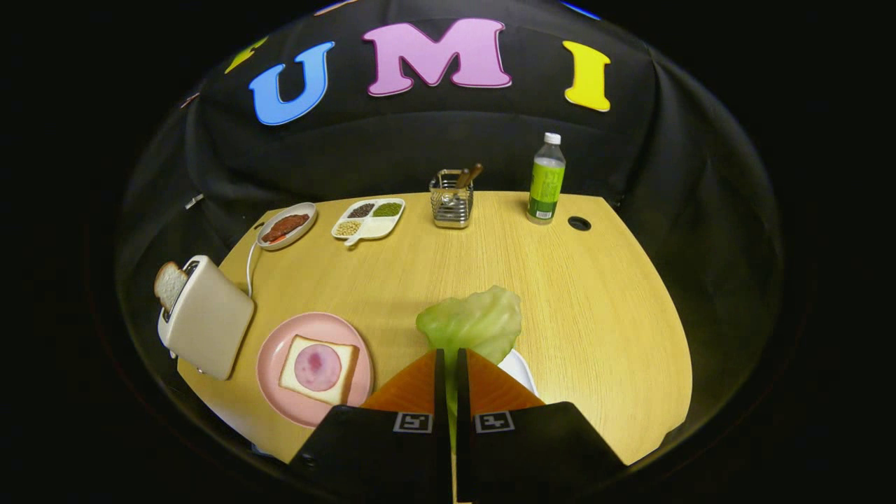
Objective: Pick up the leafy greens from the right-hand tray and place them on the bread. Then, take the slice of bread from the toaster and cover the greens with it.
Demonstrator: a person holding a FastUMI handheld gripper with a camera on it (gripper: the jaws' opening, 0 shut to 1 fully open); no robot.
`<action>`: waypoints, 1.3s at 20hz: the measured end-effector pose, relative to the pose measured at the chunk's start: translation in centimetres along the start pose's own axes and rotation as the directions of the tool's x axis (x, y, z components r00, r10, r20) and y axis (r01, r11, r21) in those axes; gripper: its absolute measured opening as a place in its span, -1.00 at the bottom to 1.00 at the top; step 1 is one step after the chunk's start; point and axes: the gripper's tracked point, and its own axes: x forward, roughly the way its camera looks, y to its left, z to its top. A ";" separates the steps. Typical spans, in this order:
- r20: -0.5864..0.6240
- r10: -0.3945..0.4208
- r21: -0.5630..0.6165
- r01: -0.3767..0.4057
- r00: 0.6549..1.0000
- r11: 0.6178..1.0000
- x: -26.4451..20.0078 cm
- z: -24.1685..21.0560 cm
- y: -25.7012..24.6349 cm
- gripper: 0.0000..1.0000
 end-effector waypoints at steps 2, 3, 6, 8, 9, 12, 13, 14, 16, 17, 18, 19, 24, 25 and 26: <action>0.016 0.016 -0.025 -0.015 1.000 1.000 -1.0 1.1 1.3 -0.86; 0.019 0.026 -0.034 -0.025 0.999 0.999 -1.5 1.4 2.2 -0.86; 0.022 0.063 -0.053 -0.062 0.998 0.997 -2.7 2.0 5.2 -0.86; 0.016 0.090 -0.073 -0.088 0.996 0.993 -2.9 1.8 7.6 -0.85; 0.011 0.101 -0.088 -0.100 0.995 0.991 -2.9 1.6 8.6 -0.85; -0.007 0.136 -0.121 -0.136 0.991 0.983 -2.9 0.2 12.0 -0.85; -0.013 0.149 -0.128 -0.150 0.989 0.980 -2.7 -0.2 13.1 -0.85; -0.018 0.158 -0.137 -0.159 0.987 0.978 -2.5 -0.5 14.0 -0.85; -0.041 0.170 -0.148 -0.174 0.985 0.973 -1.9 -1.6 15.8 -0.85; -0.051 0.174 -0.146 -0.180 0.983 0.973 -1.3 -2.0 16.5 -0.85; -0.064 0.176 -0.137 -0.183 0.982 0.973 -0.7 -2.5 17.1 -0.86; -0.080 0.177 -0.124 -0.186 0.981 0.975 -0.2 -3.2 17.6 -0.86; -0.143 0.192 -0.071 -0.204 0.971 0.976 1.9 -5.4 19.6 -0.85; -0.150 0.194 -0.074 -0.206 0.970 0.976 2.2 -5.6 19.9 -0.85; -0.154 0.197 -0.074 -0.210 0.968 0.975 2.4 -5.8 20.3 -0.86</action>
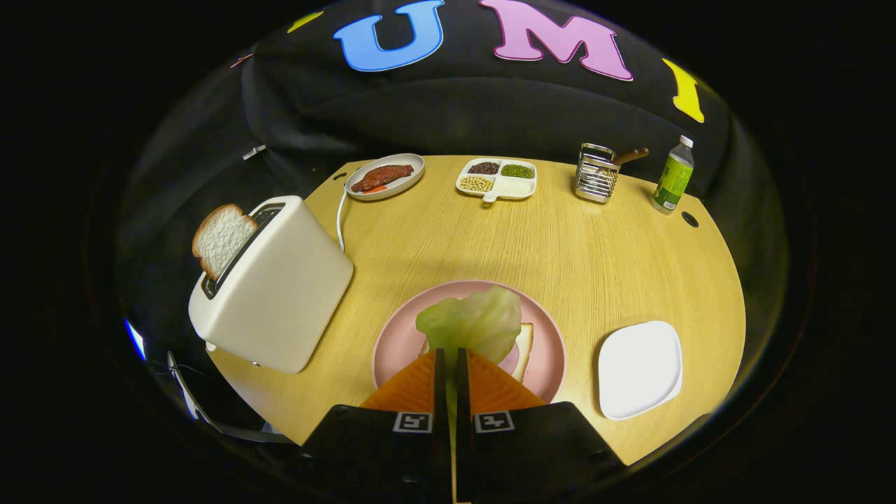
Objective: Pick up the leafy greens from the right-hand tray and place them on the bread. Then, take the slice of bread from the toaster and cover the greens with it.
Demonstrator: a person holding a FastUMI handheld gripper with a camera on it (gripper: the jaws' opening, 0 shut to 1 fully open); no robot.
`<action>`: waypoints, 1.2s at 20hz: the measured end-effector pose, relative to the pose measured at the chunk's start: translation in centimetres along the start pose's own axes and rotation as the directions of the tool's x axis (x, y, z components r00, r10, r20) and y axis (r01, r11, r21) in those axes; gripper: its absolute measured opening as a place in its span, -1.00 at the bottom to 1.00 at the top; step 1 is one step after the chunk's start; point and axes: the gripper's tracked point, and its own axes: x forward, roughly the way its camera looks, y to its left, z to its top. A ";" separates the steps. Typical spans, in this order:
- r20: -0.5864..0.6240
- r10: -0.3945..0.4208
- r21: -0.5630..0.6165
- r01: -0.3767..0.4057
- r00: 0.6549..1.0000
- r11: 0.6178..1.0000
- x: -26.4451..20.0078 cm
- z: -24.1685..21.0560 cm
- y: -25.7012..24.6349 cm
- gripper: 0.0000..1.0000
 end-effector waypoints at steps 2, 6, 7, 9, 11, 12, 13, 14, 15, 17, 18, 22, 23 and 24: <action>-0.011 0.000 0.001 0.000 1.000 1.000 0.8 -0.1 0.2 -0.85; -0.024 -0.009 0.021 0.009 1.000 1.000 2.1 -0.1 -0.1 -0.86; -0.030 -0.017 0.019 0.018 0.999 1.000 2.5 -0.3 -0.4 -0.85; -0.027 -0.023 0.024 0.024 0.999 0.999 2.9 -0.3 -0.6 -0.84; -0.018 -0.028 0.033 0.028 0.999 0.999 3.3 -0.4 -0.9 -0.73; -0.020 -0.026 0.042 0.027 0.999 0.999 3.4 -0.5 -0.9 -0.83; -0.025 -0.026 0.050 0.027 0.999 0.998 3.6 -0.6 -0.9 -0.79; -0.030 -0.033 0.050 0.035 0.999 0.998 3.6 -0.8 -1.1 -0.63; -0.032 -0.041 0.047 0.042 0.999 0.998 3.6 -0.9 -1.2 -0.60; -0.024 -0.051 0.044 0.052 0.998 0.998 3.4 -0.7 -1.4 -0.41; -0.019 -0.050 0.044 0.051 0.999 0.998 3.2 -0.6 -1.3 -0.18; 0.014 -0.040 0.060 0.039 0.999 0.997 2.0 0.3 -0.7 0.56; 0.028 -0.046 0.059 0.044 0.999 0.997 1.5 0.8 -0.7 0.79; 0.050 -0.041 0.055 0.038 0.998 0.998 0.9 1.4 -0.4 1.00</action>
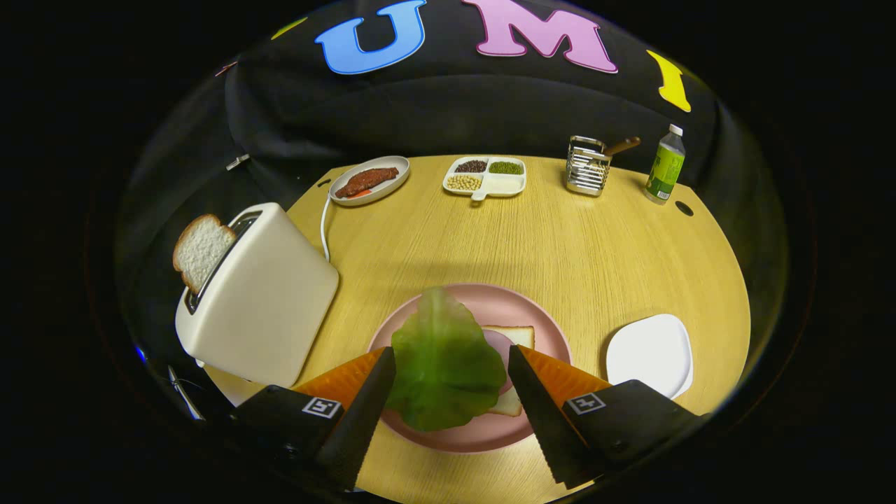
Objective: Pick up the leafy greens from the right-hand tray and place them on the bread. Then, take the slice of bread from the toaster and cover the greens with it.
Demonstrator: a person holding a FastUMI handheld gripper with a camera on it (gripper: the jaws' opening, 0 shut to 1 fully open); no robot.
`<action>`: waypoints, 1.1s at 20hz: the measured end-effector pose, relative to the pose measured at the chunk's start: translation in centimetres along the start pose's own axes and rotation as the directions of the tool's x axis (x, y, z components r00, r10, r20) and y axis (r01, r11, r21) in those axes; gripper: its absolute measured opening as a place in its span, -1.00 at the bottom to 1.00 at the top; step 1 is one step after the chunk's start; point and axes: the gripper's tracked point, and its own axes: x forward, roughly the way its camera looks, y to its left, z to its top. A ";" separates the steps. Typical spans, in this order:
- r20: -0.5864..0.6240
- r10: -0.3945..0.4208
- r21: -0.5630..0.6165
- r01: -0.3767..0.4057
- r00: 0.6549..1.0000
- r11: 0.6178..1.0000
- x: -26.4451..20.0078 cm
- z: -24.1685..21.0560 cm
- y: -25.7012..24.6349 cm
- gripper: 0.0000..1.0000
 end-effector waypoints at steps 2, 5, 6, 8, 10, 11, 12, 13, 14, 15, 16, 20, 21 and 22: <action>0.053 0.004 -0.028 -0.002 0.999 1.000 -1.6 1.9 0.6 0.98; 0.145 0.027 -0.075 -0.016 0.989 0.997 -4.2 5.3 2.5 0.98; 0.173 0.048 -0.083 -0.034 0.984 0.996 -5.2 6.6 3.5 0.97; 0.207 0.089 -0.079 -0.074 0.974 0.994 -6.7 8.9 5.5 0.98; 0.239 0.122 -0.087 -0.104 0.963 0.991 -8.0 11.1 7.4 0.98; 0.258 0.139 -0.105 -0.115 0.956 0.988 -8.5 12.1 8.4 0.98; 0.272 0.147 -0.126 -0.116 0.951 0.985 -8.8 12.9 9.4 0.97; 0.283 0.161 -0.145 -0.123 0.946 0.982 -9.1 13.4 10.5 0.97; 0.289 0.183 -0.159 -0.141 0.940 0.977 -9.2 13.8 12.0 0.98; 0.288 0.207 -0.171 -0.163 0.935 0.972 -9.1 13.9 13.7 0.97; 0.281 0.233 -0.180 -0.188 0.931 0.966 -9.0 14.0 15.4 0.97; 0.254 0.315 -0.197 -0.270 0.914 0.942 -8.7 13.6 21.5 0.97; 0.243 0.329 -0.206 -0.283 0.913 0.937 -8.4 13.2 22.7 0.97; 0.230 0.339 -0.218 -0.292 0.912 0.931 -7.9 12.8 23.8 0.97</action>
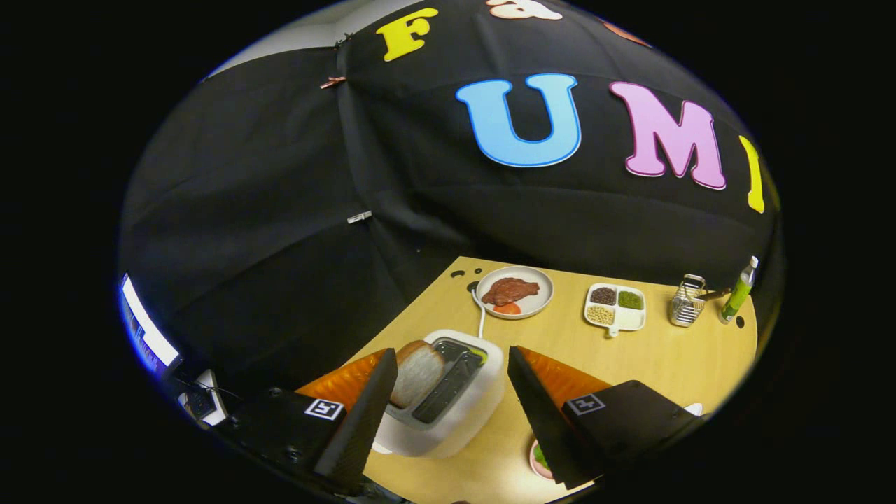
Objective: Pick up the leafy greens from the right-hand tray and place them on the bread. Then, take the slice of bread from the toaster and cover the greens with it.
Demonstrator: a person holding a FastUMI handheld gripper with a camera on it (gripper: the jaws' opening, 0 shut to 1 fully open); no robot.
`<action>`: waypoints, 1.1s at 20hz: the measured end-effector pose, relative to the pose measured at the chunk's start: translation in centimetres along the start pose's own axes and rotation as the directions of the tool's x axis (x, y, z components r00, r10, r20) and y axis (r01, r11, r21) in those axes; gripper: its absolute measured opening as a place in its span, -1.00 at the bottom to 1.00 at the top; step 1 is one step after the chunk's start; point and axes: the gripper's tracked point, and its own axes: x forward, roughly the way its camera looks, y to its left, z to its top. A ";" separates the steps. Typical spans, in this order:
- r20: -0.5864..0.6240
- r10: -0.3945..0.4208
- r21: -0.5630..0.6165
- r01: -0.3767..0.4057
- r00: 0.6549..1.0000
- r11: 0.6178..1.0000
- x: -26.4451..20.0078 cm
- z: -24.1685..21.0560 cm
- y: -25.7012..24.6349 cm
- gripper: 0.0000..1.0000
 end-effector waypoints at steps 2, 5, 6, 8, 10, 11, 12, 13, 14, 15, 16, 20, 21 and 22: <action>-0.020 0.021 -0.026 -0.022 1.000 0.999 1.3 -0.7 2.1 0.97; -0.028 0.015 -0.075 -0.017 0.999 0.997 3.4 -1.9 4.1 0.98; -0.033 0.011 -0.090 -0.013 0.999 0.996 4.2 -2.4 4.6 0.97; -0.052 -0.021 -0.129 0.014 0.998 0.992 6.0 -3.6 4.7 0.97; -0.073 -0.059 -0.155 0.047 0.996 0.987 7.0 -4.6 4.5 0.98; -0.077 -0.068 -0.156 0.055 0.995 0.986 7.8 -5.0 4.6 0.98; -0.084 -0.083 -0.164 0.069 0.993 0.984 8.3 -5.3 4.5 0.98; -0.092 -0.097 -0.170 0.081 0.991 0.982 8.6 -5.6 4.3 0.98; -0.101 -0.104 -0.171 0.085 0.990 0.982 9.0 -5.9 4.3 0.98; -0.109 -0.109 -0.169 0.089 0.988 0.982 9.3 -6.1 4.2 0.98; -0.114 -0.111 -0.168 0.091 0.987 0.982 9.6 -6.4 4.4 0.97; -0.110 -0.129 -0.190 0.106 0.986 0.976 9.9 -6.6 4.7 0.63; -0.117 -0.135 -0.197 0.111 0.984 0.974 10.0 -6.9 4.7 0.58; -0.125 -0.140 -0.203 0.113 0.982 0.973 10.0 -7.0 4.6 0.42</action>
